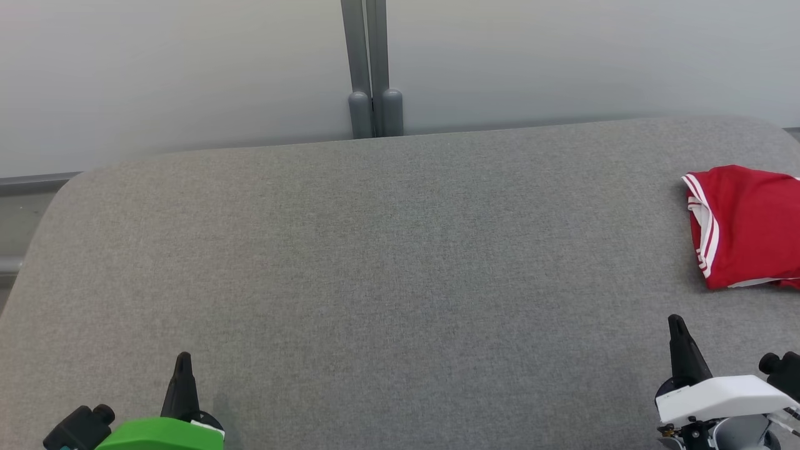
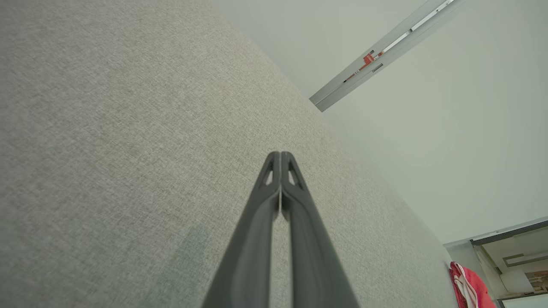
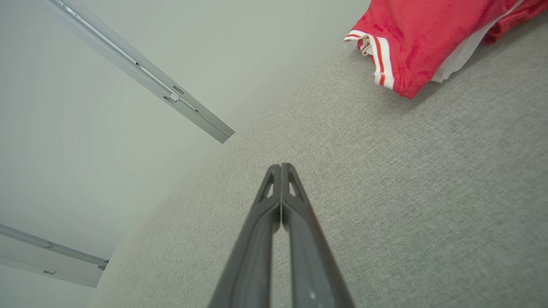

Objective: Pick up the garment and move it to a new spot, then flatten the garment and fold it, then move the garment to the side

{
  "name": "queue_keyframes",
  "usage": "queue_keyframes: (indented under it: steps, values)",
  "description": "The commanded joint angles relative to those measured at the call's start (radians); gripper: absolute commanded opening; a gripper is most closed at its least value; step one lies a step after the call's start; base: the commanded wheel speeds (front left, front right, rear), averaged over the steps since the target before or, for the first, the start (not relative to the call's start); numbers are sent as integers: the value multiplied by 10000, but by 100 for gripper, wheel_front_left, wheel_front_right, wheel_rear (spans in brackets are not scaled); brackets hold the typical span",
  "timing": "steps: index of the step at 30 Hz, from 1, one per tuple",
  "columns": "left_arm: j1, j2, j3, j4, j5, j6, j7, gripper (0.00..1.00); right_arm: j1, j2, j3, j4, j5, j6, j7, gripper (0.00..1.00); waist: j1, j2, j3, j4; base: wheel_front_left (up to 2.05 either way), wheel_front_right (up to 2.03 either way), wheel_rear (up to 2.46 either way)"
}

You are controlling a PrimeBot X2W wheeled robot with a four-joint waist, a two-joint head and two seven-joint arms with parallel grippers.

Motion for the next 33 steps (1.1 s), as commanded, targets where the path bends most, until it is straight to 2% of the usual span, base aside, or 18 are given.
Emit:
queue_keyframes:
  steps: [1,33]
  values:
    - [-304,44,71,-130,-322,-70,65,0,-252,-46,1,-81,370,-2,67,0,0,-1,1,-2,0,0,0]
    - [-903,67,437,-193,-3595,-375,977,0,-839,-22,24,79,4225,-2,980,0,0,-1,32,-44,0,0,0]
